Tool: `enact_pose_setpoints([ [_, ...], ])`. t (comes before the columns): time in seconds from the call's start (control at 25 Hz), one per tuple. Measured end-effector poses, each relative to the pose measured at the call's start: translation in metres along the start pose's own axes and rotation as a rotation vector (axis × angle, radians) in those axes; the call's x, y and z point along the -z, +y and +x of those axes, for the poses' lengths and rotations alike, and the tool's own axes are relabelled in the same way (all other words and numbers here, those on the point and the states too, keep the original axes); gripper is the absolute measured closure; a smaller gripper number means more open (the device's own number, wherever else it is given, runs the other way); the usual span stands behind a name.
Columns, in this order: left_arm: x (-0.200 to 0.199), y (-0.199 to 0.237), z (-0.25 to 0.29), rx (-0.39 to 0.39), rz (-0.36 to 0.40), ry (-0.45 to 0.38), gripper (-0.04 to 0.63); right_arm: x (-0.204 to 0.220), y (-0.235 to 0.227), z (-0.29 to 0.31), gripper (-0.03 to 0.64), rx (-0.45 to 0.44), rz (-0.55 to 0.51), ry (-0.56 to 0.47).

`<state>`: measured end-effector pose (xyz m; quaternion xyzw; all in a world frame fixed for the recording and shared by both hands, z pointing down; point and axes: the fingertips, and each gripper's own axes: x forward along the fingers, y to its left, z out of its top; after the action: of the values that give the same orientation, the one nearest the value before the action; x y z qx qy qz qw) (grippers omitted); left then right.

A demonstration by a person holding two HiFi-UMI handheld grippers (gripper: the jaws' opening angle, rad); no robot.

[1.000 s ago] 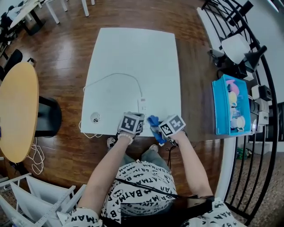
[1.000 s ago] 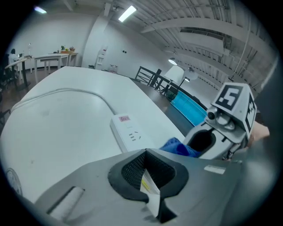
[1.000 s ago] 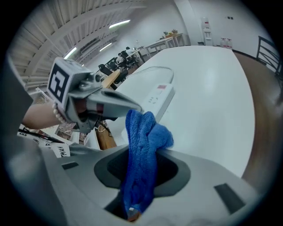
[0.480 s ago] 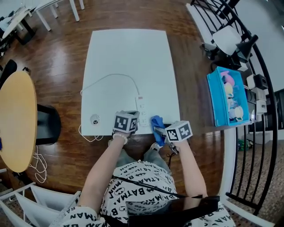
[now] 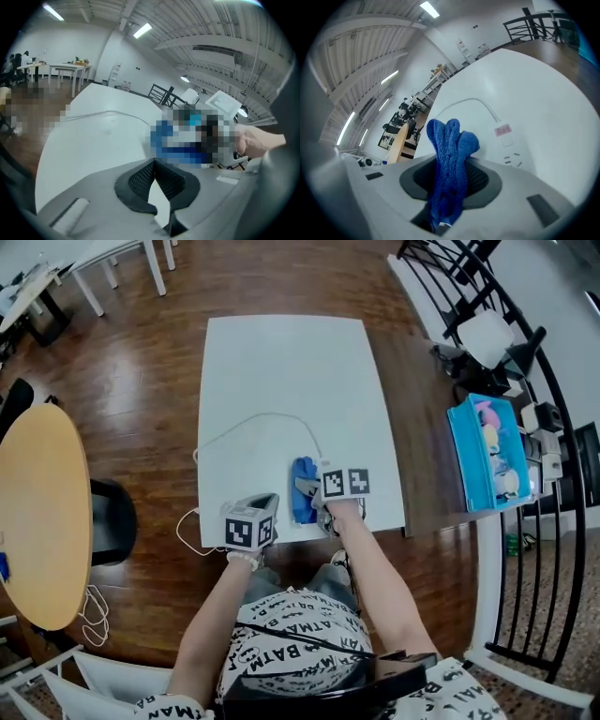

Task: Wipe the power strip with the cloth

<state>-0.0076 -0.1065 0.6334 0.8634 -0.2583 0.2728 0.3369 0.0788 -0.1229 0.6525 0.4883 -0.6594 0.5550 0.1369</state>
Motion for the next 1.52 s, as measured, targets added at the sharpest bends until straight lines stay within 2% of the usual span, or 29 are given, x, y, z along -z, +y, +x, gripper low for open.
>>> enact_pose_setpoints([
  [0.2,0.000,0.011,-0.020,0.075,-0.036,0.000,0.594,-0.017,-0.026,0.012,0.479,0.086,0.135,-0.051],
  [0.44,-0.007,0.011,-0.026,0.140,-0.058,-0.007,0.594,-0.008,-0.031,0.006,0.479,0.079,0.219,-0.084],
  [0.72,-0.008,0.001,-0.023,0.201,-0.039,-0.003,0.594,0.029,-0.027,-0.011,0.479,0.093,0.268,-0.126],
  [1.32,0.014,-0.053,-0.002,0.294,0.061,0.092,0.594,0.132,-0.016,-0.071,0.479,0.070,0.314,-0.161],
  [1.52,0.016,-0.068,0.006,0.315,0.082,0.105,0.594,0.157,-0.037,-0.108,0.479,0.126,0.320,-0.183],
])
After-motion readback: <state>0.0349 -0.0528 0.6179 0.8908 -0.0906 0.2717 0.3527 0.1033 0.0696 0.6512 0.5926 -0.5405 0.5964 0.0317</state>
